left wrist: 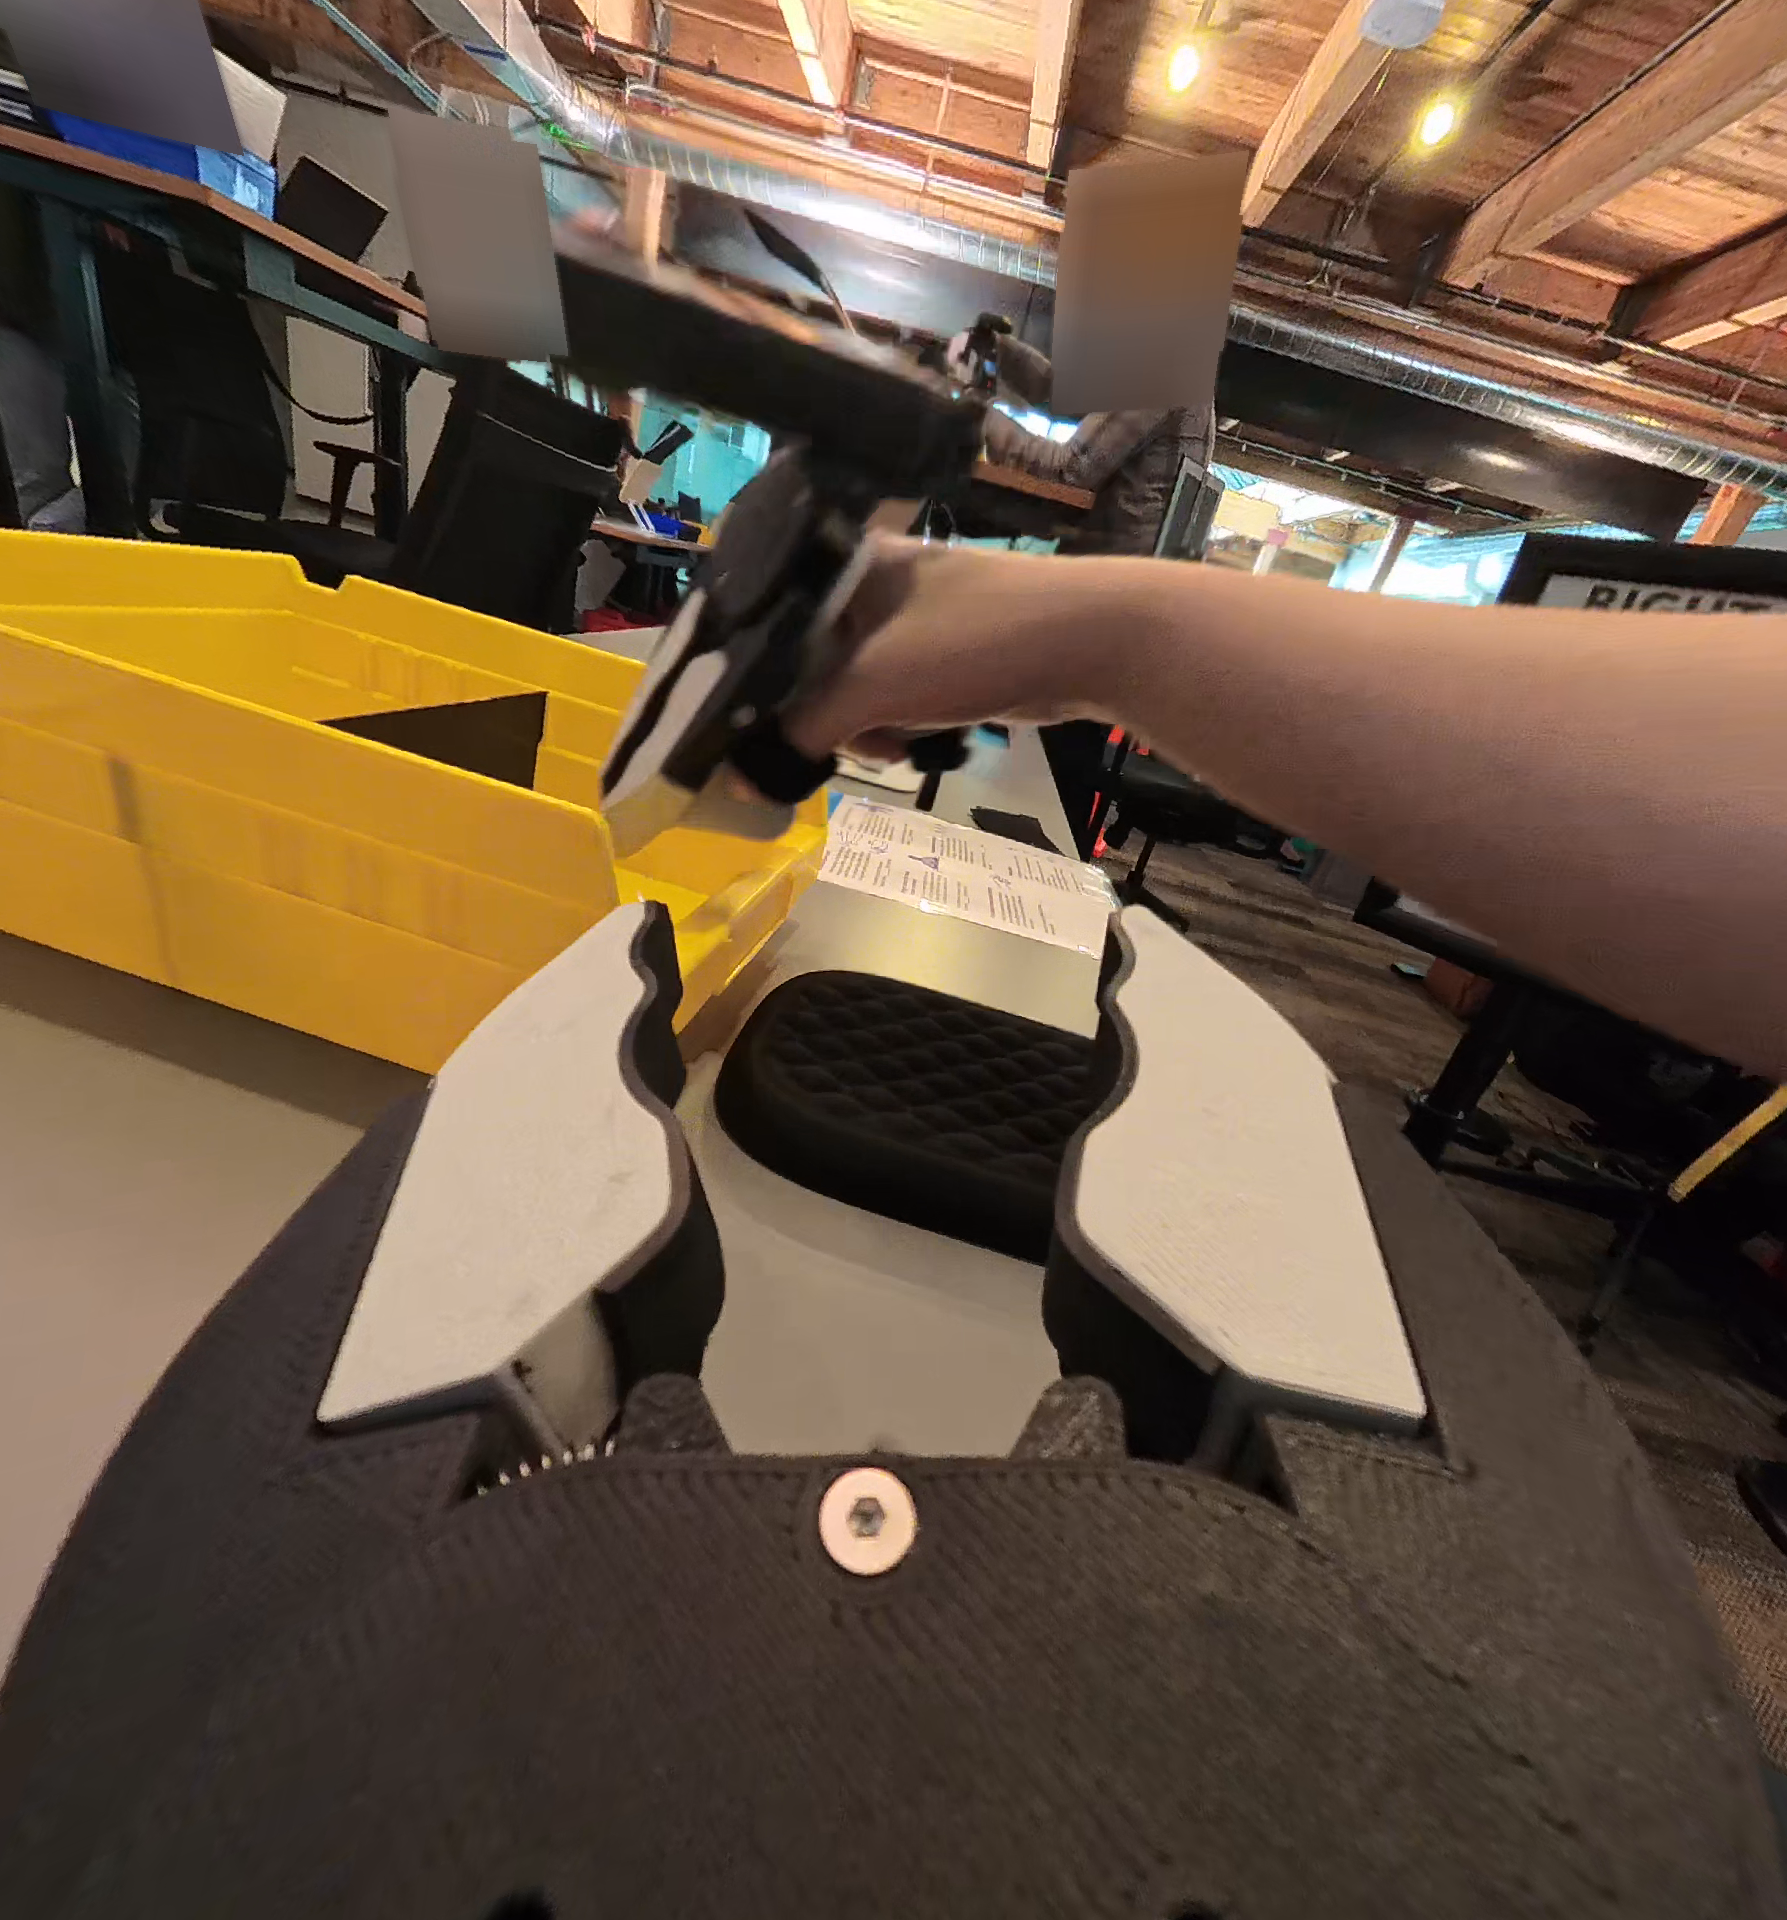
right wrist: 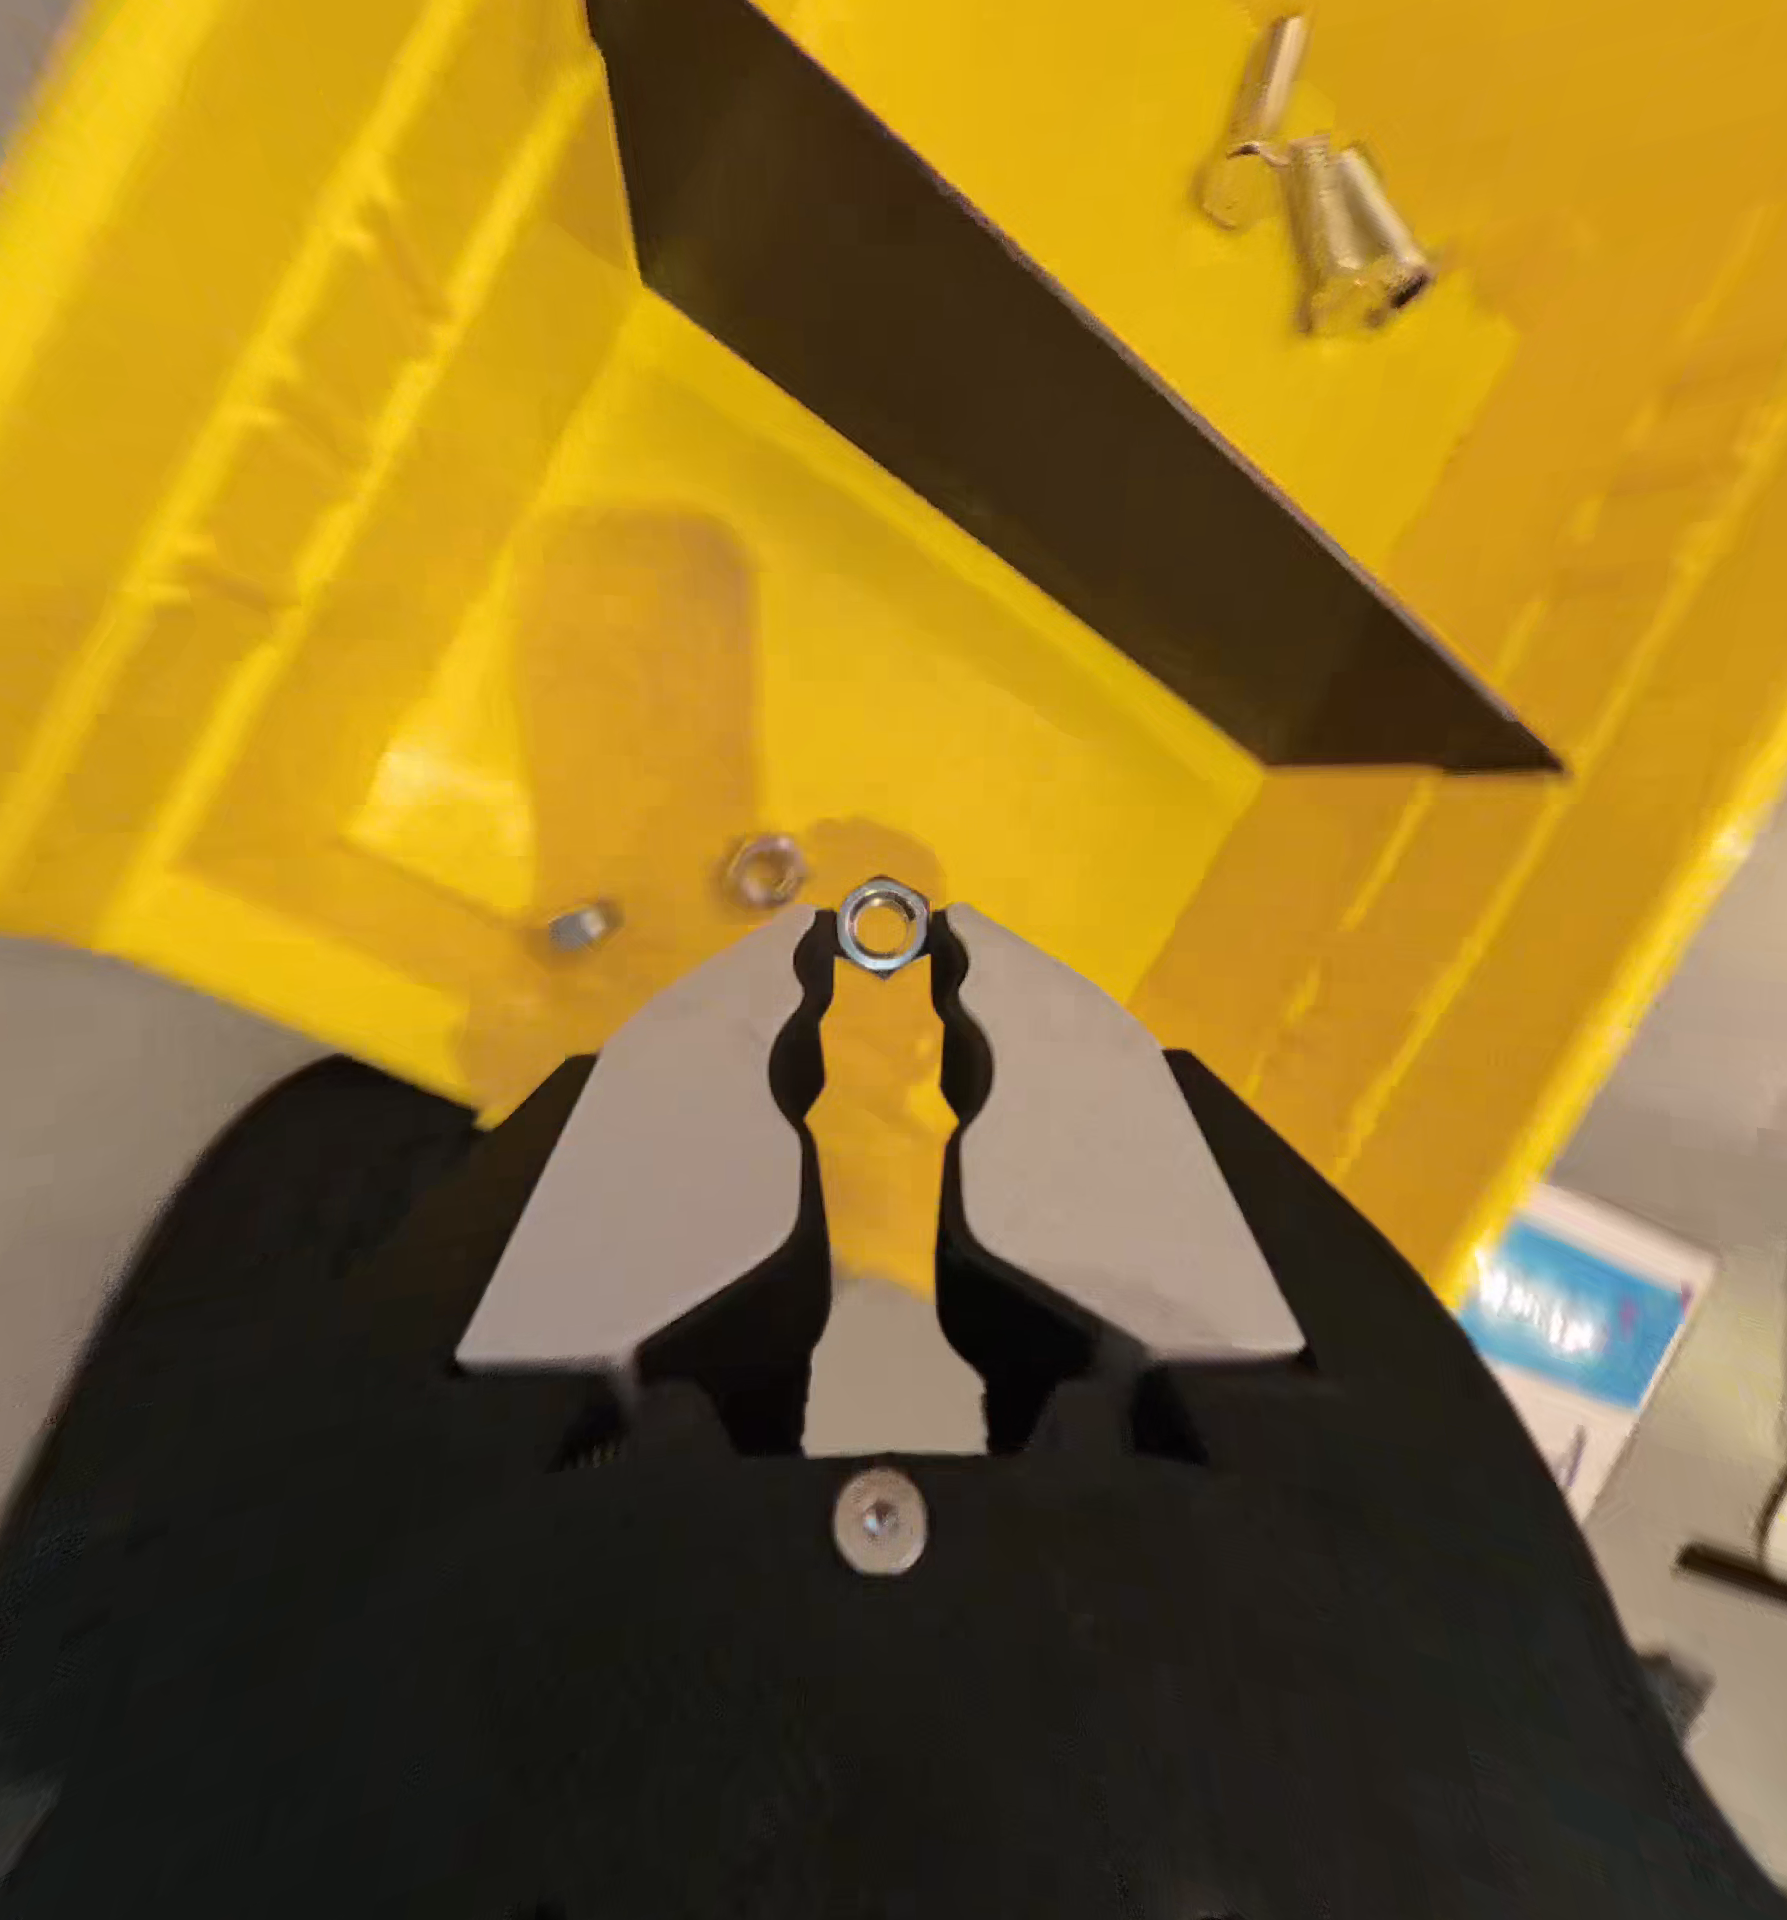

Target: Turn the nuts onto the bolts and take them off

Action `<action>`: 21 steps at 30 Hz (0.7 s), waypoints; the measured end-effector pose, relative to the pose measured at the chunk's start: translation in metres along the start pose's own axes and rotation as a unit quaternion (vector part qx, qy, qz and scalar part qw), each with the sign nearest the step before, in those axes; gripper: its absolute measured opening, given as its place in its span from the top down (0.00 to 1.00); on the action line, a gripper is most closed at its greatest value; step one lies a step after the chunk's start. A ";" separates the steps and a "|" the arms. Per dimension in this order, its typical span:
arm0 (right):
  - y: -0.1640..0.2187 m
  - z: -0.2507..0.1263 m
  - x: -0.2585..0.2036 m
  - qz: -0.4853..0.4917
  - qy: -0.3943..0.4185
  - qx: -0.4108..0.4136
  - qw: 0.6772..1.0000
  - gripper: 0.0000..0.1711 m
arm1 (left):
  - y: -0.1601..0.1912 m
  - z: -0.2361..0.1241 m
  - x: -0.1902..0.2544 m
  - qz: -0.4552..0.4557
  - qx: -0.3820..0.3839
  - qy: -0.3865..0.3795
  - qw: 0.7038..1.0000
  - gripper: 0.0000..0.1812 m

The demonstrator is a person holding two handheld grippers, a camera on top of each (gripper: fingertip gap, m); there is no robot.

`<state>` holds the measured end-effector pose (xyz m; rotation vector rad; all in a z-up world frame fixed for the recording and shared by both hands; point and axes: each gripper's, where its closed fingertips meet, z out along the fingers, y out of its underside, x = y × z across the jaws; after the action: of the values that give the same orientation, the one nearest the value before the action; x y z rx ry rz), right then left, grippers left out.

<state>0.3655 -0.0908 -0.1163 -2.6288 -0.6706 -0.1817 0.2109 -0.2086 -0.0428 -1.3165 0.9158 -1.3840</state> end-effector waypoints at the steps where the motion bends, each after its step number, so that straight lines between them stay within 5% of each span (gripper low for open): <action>1: -0.002 0.015 -0.003 -0.021 -0.041 -0.008 0.999 0.89 | -0.001 -0.001 0.000 -0.004 0.006 0.000 1.000 0.58; 5: -0.008 0.052 -0.003 -0.077 -0.131 -0.018 0.988 0.86 | -0.003 -0.002 -0.001 -0.014 0.011 -0.005 1.000 0.58; 11: -0.041 0.020 0.006 -0.095 -0.170 0.081 0.978 0.69 | -0.005 -0.006 0.007 -0.029 0.025 0.007 0.999 0.58; 17: -0.100 -0.096 0.000 -0.102 -0.119 0.326 0.932 0.75 | -0.015 -0.012 -0.003 -0.002 0.045 -0.017 0.999 0.58; 21: -0.141 -0.226 -0.024 -0.060 -0.081 0.594 0.798 0.70 | -0.019 -0.015 -0.005 -0.001 0.053 -0.022 0.998 0.57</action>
<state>0.2712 -0.0852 0.1339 -1.3801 -0.6774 0.3457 0.1929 -0.2008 -0.0280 -1.2641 0.8008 -1.3809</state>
